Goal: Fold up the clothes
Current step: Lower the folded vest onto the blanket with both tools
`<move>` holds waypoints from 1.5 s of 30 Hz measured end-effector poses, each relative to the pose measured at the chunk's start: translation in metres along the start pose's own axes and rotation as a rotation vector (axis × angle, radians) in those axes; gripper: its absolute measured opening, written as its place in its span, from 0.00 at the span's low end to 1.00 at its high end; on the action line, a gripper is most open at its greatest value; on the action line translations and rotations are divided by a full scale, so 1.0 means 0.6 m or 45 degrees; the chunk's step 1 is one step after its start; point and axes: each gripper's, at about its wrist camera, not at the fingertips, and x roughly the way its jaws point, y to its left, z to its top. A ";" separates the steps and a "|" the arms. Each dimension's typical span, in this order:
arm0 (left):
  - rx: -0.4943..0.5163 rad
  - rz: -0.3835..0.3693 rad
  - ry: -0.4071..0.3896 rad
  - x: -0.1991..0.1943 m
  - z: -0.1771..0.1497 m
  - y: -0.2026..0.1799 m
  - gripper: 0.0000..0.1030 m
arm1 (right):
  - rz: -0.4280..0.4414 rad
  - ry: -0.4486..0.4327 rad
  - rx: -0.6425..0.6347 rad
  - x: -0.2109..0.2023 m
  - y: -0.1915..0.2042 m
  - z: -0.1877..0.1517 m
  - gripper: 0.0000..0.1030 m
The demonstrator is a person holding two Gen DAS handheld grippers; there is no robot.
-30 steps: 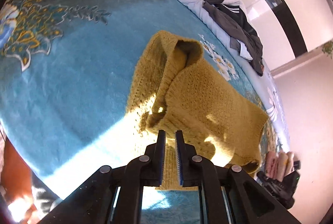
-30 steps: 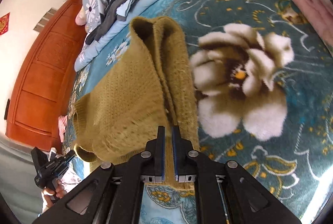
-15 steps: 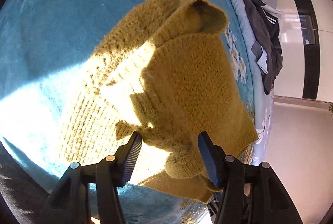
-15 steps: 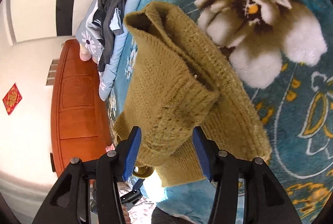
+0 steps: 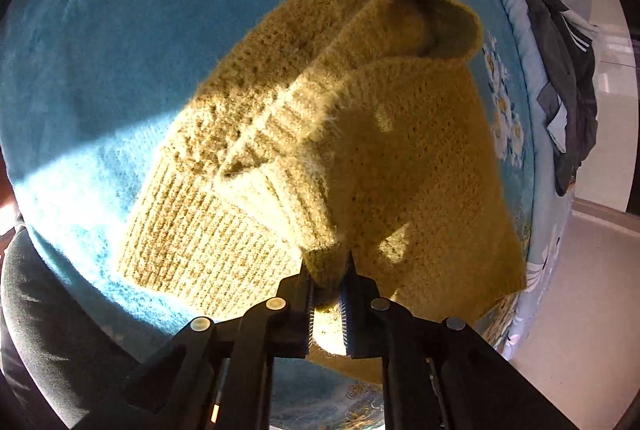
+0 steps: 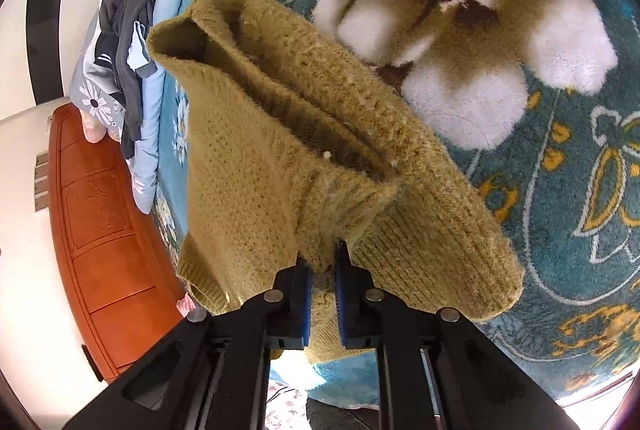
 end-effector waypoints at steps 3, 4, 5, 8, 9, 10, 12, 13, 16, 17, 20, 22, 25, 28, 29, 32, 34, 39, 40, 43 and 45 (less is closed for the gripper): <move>0.193 -0.256 -0.121 -0.080 -0.005 -0.072 0.10 | 0.152 -0.012 -0.071 -0.025 0.044 0.013 0.09; 0.284 -0.346 -0.179 -0.112 -0.014 -0.091 0.10 | 0.223 -0.028 -0.119 -0.039 0.068 0.016 0.09; 0.379 -0.409 -0.244 -0.143 -0.022 -0.105 0.10 | 0.289 -0.059 -0.203 -0.060 0.094 0.014 0.09; 0.557 -0.364 -0.403 -0.184 -0.039 -0.084 0.11 | 0.440 -0.187 -0.533 -0.123 0.157 -0.012 0.09; 0.550 -0.294 -0.385 -0.167 -0.041 -0.053 0.11 | 0.449 -0.222 -0.619 -0.134 0.156 -0.025 0.09; 0.509 -0.226 -0.339 -0.137 -0.044 -0.021 0.11 | 0.417 -0.237 -0.675 -0.133 0.143 -0.036 0.09; 0.403 -0.106 -0.239 -0.072 -0.049 0.042 0.10 | 0.292 -0.201 -0.677 -0.107 0.095 -0.046 0.09; 0.388 -0.064 -0.219 -0.054 -0.056 0.059 0.10 | 0.247 -0.154 -0.595 -0.087 0.059 -0.045 0.09; 0.453 0.032 -0.234 -0.041 -0.089 0.075 0.10 | 0.167 -0.075 -0.437 -0.053 -0.020 -0.052 0.09; 0.495 0.063 -0.245 -0.042 -0.097 0.074 0.10 | 0.161 -0.076 -0.424 -0.053 -0.033 -0.058 0.09; 0.543 0.101 -0.253 -0.045 -0.115 0.083 0.11 | 0.143 -0.077 -0.393 -0.052 -0.070 -0.075 0.08; 0.527 0.122 -0.229 -0.040 -0.115 0.103 0.11 | 0.119 -0.079 -0.434 -0.056 -0.071 -0.080 0.08; 0.442 0.084 -0.187 -0.024 -0.095 0.131 0.12 | 0.067 -0.077 -0.474 -0.055 -0.077 -0.083 0.08; 0.436 0.041 -0.208 -0.042 -0.091 0.141 0.14 | 0.014 -0.078 -0.461 -0.050 -0.092 -0.081 0.08; 0.461 0.048 -0.214 -0.047 -0.092 0.139 0.14 | -0.004 -0.085 -0.465 -0.052 -0.096 -0.081 0.08; 0.473 0.083 -0.204 -0.048 -0.092 0.140 0.16 | -0.069 -0.100 -0.476 -0.064 -0.105 -0.077 0.09; 0.428 0.134 -0.211 -0.048 -0.085 0.143 0.20 | -0.109 -0.133 -0.475 -0.080 -0.114 -0.072 0.11; 0.403 0.241 -0.387 -0.112 -0.076 0.151 0.20 | -0.119 -0.225 -0.505 -0.118 -0.118 -0.060 0.25; 0.418 0.222 -0.409 -0.121 -0.076 0.140 0.20 | -0.110 -0.237 -0.528 -0.121 -0.115 -0.060 0.47; 0.530 0.170 -0.385 -0.110 -0.092 0.087 0.21 | -0.100 -0.253 -0.565 -0.113 -0.097 -0.053 0.56; 0.663 0.176 -0.322 -0.069 -0.117 0.033 0.21 | -0.099 -0.260 -0.578 -0.104 -0.084 -0.047 0.56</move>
